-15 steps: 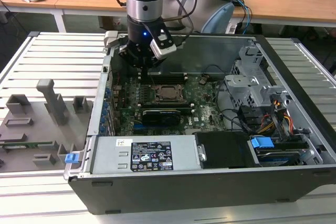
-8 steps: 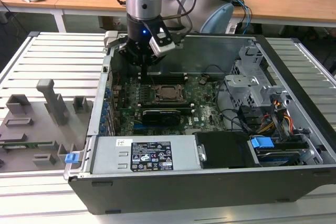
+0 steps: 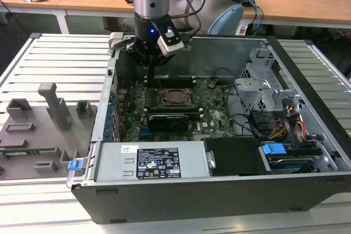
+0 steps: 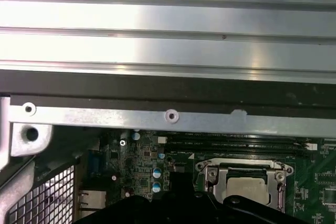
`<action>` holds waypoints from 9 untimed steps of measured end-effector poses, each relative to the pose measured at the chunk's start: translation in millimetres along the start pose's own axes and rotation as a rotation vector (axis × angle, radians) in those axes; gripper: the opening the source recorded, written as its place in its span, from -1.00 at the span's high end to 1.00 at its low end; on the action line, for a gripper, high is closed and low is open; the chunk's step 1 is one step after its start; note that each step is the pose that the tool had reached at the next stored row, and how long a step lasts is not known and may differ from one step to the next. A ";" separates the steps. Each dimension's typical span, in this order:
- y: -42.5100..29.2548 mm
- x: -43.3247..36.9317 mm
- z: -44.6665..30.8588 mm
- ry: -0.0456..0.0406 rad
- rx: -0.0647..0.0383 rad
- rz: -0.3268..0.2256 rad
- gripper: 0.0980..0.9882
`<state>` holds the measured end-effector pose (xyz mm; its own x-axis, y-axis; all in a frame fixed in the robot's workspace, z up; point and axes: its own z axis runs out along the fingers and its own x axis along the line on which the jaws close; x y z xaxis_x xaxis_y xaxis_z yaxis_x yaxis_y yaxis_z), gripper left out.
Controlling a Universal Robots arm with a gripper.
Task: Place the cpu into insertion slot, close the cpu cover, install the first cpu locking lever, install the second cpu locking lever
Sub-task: 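Install the first cpu locking lever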
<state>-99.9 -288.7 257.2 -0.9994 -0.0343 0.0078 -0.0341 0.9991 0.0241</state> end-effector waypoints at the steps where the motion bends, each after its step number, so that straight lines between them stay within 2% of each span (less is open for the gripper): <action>1: 0.0 -1.2 0.1 -0.0001 0.000 0.000 0.98; 9: -0.3 -9.5 0.2 -0.0001 0.000 0.000 0.98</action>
<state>-90.3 -288.7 256.9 -0.9994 -0.0342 0.0076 -0.0340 0.9991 0.0242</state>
